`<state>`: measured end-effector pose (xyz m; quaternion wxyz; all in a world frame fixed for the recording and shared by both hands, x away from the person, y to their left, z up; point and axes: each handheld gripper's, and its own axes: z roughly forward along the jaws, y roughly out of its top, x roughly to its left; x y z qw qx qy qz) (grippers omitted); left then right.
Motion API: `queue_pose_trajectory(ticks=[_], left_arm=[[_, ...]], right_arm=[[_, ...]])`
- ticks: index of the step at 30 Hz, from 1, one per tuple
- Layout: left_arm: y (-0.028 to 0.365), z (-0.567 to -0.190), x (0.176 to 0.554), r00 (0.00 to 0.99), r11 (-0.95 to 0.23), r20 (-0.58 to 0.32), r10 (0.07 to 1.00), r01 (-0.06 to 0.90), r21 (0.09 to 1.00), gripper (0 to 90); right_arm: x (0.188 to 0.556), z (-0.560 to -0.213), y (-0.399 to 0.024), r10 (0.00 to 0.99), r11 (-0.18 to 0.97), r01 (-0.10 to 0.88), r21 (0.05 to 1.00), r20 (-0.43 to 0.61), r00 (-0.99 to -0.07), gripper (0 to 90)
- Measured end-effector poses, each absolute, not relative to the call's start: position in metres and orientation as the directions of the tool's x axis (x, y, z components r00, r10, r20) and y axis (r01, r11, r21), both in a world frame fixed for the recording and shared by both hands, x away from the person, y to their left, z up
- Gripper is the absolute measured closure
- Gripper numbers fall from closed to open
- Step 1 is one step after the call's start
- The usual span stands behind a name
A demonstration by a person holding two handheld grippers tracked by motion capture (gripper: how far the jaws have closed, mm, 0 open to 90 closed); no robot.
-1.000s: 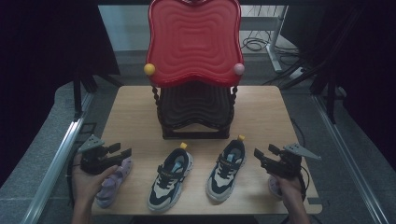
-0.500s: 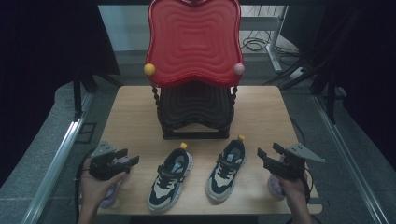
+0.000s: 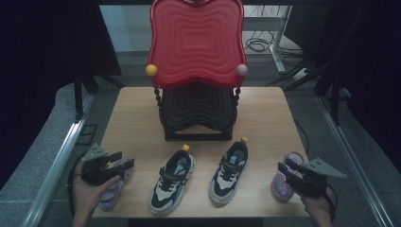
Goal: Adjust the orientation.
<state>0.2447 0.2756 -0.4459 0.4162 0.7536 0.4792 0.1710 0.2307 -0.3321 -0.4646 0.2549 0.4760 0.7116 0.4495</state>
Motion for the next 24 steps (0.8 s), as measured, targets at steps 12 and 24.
queue_pose_trajectory(ticks=[12,24], left_arm=[[0.278,-0.439,0.239,0.460,-0.201,-0.113,0.881,0.580,0.789,39.3],[0.277,-0.442,0.242,0.461,-0.232,-0.087,0.883,0.590,0.774,39.2]], right_arm=[[0.208,-0.486,-0.377,0.896,0.136,0.531,0.837,0.125,-0.426,89.2],[0.202,-0.503,-0.389,0.889,0.164,0.576,0.801,0.133,-0.437,89.5]])
